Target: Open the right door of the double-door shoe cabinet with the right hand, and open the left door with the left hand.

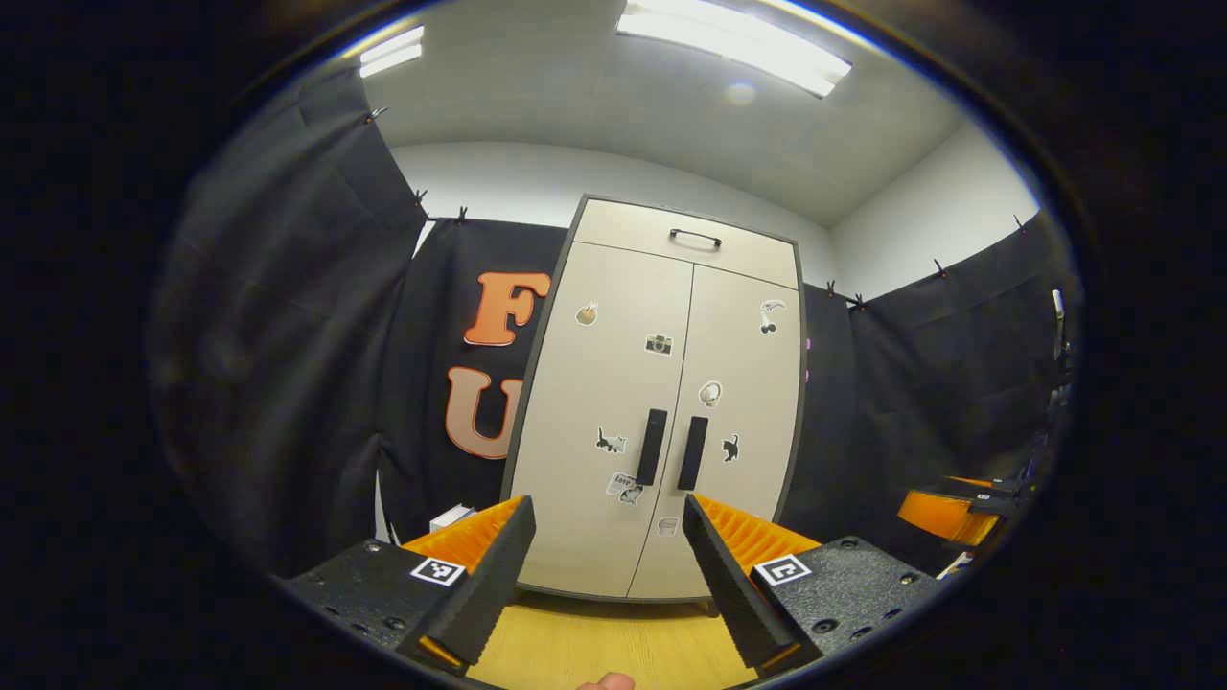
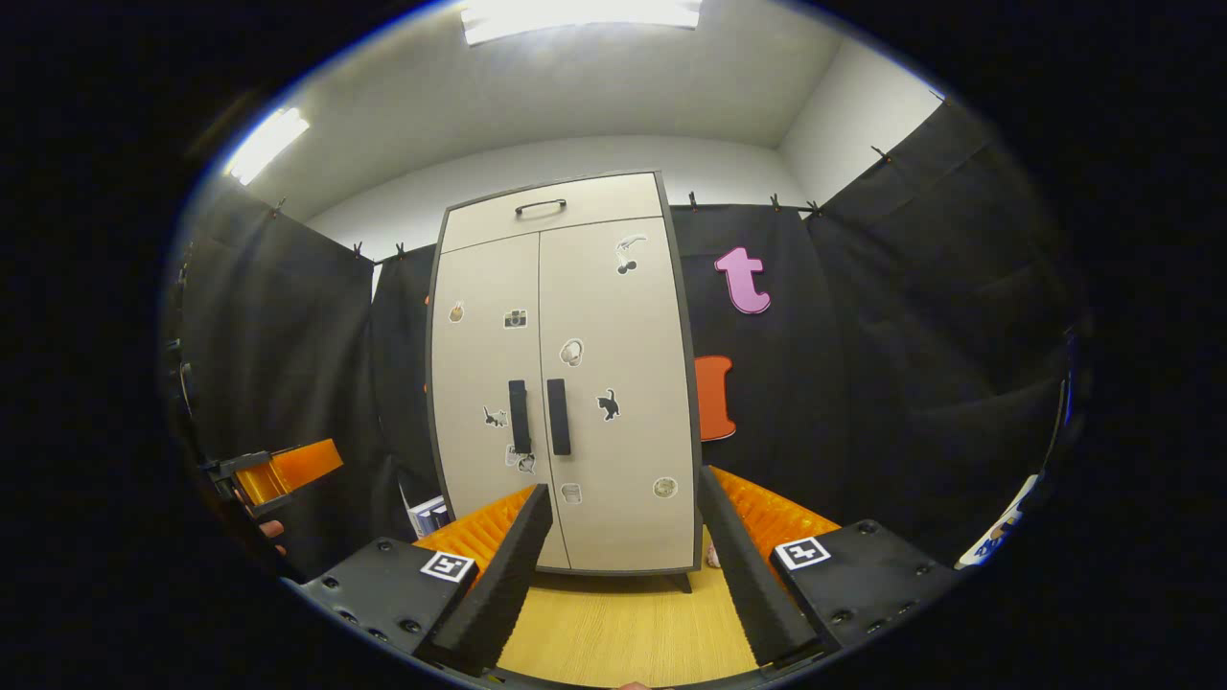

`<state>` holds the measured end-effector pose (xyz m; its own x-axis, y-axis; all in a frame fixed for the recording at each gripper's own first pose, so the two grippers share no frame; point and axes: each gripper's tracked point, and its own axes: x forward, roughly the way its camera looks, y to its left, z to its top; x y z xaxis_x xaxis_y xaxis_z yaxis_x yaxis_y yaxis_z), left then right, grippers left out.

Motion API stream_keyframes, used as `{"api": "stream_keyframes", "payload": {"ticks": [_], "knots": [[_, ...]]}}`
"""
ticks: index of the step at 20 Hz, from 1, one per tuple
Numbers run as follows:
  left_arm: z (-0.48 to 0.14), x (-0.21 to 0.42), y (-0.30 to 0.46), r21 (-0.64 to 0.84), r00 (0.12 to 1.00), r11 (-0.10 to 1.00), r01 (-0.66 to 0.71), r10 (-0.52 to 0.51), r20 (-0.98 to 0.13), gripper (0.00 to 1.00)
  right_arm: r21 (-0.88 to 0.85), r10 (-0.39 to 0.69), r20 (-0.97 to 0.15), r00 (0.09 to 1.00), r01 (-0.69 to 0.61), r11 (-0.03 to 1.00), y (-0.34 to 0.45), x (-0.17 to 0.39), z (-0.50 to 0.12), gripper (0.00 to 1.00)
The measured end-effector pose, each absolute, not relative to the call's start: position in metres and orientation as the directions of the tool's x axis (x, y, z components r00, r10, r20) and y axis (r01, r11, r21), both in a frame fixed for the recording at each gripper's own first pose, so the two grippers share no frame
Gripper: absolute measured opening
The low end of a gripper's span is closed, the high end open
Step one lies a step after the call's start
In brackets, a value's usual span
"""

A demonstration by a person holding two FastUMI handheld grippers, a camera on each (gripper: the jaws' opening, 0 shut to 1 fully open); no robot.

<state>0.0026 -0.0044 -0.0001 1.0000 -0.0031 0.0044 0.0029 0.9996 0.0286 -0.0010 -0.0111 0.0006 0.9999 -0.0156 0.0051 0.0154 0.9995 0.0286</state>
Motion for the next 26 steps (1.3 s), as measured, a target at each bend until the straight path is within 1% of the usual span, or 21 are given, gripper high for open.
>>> {"api": "stream_keyframes", "payload": {"ticks": [7, 8, 12, 16, 20, 22, 23, 26], "knots": [[0.003, 0.002, -0.002, 0.033, 1.0, 0.999, 0.008, -0.008, 0.011, 0.94, 0.038, -0.018, 0.012, 1.0, 0.018, 0.999, -0.007, -0.002, 0.003, 0.89], [0.004, 0.001, -0.001, 0.035, 1.0, 0.999, 0.006, -0.007, 0.012, 0.94, 0.04, -0.02, 0.013, 1.0, 0.019, 0.999, -0.008, -0.003, 0.003, 0.98], [0.004, -0.002, 0.008, 0.047, 1.0, 0.999, -0.006, 0.006, 0.012, 0.94, 0.052, -0.016, 0.012, 1.0, 0.016, 0.999, -0.003, -0.002, 0.003, 0.98], [0.001, -0.004, 0.02, 0.062, 1.0, 0.998, -0.011, 0.011, -0.001, 0.94, 0.039, -0.026, 0.015, 1.0, 0.025, 0.999, 0.004, 0.011, 0.004, 0.98], [-0.005, -0.007, 0.034, 0.106, 1.0, 0.994, -0.004, 0.005, -0.01, 0.94, 0.018, -0.014, 0.028, 0.999, 0.014, 1.0, 0.031, 0.041, 0.009, 0.98], [-0.012, -0.008, 0.035, 0.118, 1.0, 0.993, 0.006, -0.002, -0.027, 0.94, 0.01, -0.018, 0.026, 0.999, 0.018, 1.0, 0.04, 0.066, 0.012, 0.98], [-0.014, -0.008, 0.038, 0.121, 0.999, 0.993, -0.008, 0.011, -0.03, 0.94, 0.017, -0.011, 0.013, 1.0, 0.011, 1.0, 0.044, 0.082, 0.012, 0.98], [-0.017, -0.009, 0.038, 0.087, 0.998, 0.995, -0.055, 0.056, -0.017, 0.94, 0.068, 0.077, -0.025, 0.997, -0.075, 0.995, 0.063, 0.135, 0.01, 0.98]]}}
